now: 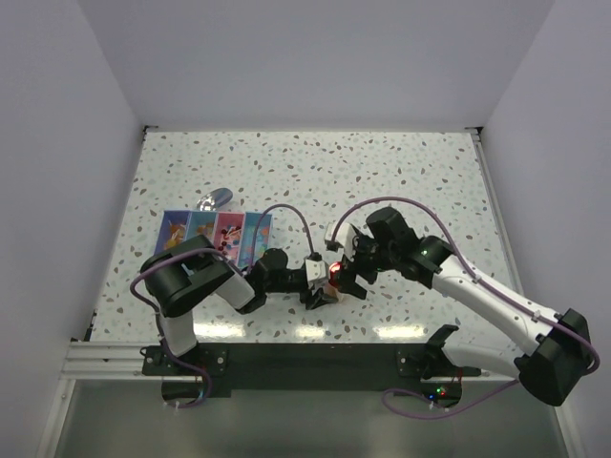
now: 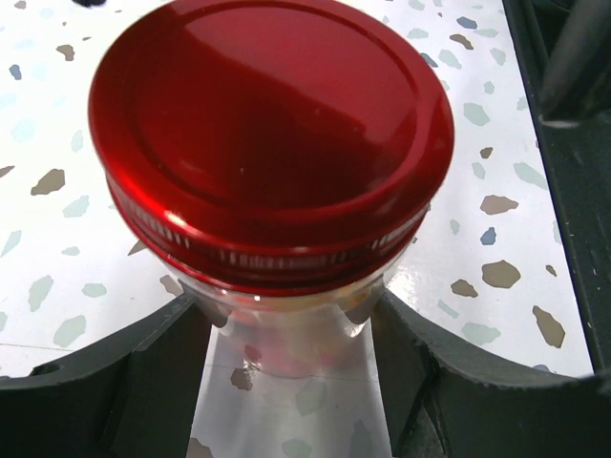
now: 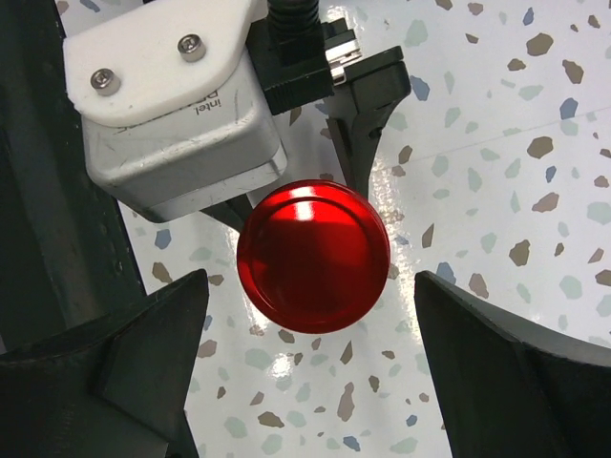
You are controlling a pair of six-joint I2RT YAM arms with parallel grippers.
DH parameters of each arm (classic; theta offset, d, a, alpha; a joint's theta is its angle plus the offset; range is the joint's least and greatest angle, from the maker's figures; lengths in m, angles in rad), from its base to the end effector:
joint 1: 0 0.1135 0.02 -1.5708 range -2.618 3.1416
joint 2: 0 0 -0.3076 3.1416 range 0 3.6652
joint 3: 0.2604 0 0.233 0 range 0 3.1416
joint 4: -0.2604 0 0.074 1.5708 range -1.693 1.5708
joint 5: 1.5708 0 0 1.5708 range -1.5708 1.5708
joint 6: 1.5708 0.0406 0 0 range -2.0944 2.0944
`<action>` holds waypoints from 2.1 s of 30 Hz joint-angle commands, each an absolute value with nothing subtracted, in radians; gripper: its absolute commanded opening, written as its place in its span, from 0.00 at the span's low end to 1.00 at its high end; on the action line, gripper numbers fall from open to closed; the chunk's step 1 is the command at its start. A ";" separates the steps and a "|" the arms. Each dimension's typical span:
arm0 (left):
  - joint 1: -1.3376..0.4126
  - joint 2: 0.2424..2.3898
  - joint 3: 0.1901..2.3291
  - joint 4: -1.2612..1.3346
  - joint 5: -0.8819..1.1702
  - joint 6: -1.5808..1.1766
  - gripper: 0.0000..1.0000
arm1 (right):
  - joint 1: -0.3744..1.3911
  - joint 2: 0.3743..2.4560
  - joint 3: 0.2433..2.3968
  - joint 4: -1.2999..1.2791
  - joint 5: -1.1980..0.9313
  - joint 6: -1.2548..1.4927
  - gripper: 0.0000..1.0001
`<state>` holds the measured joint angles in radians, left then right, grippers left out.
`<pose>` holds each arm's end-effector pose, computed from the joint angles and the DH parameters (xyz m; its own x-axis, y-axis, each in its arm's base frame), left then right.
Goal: Pack the candies
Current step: Screw the bottle lid onto the packing bottle.
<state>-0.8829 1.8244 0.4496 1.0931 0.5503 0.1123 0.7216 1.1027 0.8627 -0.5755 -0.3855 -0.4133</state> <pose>0.1767 -0.2485 0.1719 -0.0658 0.2306 -0.9708 0.9911 0.1280 -0.0368 0.1331 0.1374 0.3115 -0.1770 -0.6515 -0.7377 -0.9573 0.2880 -0.0246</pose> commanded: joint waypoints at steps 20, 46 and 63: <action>-0.874 1.839 0.488 1.049 0.584 0.098 0.36 | 0.727 1.112 0.813 -0.466 -0.374 -0.442 0.91; -0.874 1.839 0.476 1.066 0.574 0.095 0.35 | 0.727 1.155 0.859 -0.498 -0.365 -0.420 0.55; -0.876 1.815 0.431 1.137 0.433 0.075 0.35 | 0.727 1.085 0.821 -0.499 -0.212 -0.134 0.41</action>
